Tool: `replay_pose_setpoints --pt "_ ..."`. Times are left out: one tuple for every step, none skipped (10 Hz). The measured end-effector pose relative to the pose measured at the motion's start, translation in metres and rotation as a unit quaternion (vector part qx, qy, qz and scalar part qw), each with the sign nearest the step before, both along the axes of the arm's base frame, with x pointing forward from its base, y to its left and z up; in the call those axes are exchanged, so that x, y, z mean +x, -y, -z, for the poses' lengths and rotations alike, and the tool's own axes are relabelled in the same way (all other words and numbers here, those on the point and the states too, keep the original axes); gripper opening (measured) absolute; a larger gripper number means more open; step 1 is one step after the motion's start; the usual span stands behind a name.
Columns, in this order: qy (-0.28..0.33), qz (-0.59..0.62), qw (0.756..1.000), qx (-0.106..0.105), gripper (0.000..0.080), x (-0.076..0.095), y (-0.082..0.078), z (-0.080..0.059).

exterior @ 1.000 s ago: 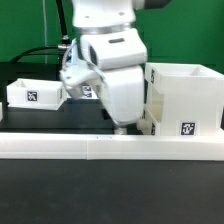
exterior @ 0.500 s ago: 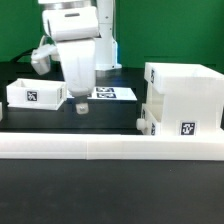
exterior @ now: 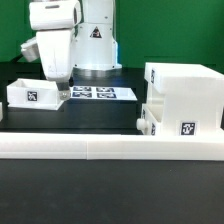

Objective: Assemble drawer

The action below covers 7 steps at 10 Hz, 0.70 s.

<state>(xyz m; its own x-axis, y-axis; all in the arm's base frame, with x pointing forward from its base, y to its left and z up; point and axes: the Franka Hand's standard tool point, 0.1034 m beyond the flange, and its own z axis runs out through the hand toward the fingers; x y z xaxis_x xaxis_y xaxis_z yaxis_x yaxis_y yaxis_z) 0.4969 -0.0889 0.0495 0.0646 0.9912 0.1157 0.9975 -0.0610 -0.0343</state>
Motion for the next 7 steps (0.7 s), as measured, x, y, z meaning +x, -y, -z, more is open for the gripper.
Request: replay_pose_setpoints --pt "-0.005 0.037 0.999 -0.001 0.0649 0.000 0.000 0.000" --pt "-0.009 0.069 0.998 -0.001 0.0649 0.000 0.000 0.000" --pt "-0.011 0.091 0.996 -0.002 0.0649 0.000 -0.001 0.000" --pt "-0.016 0.130 0.991 -0.003 0.0649 0.000 -0.001 0.001" --pt "-0.020 0.166 0.986 -0.004 0.0649 0.000 0.000 0.000" --pt "-0.019 0.190 0.982 -0.008 0.0649 -0.001 0.009 -0.003" --pt "-0.022 0.237 0.971 -0.013 0.0649 -0.006 0.016 -0.008"
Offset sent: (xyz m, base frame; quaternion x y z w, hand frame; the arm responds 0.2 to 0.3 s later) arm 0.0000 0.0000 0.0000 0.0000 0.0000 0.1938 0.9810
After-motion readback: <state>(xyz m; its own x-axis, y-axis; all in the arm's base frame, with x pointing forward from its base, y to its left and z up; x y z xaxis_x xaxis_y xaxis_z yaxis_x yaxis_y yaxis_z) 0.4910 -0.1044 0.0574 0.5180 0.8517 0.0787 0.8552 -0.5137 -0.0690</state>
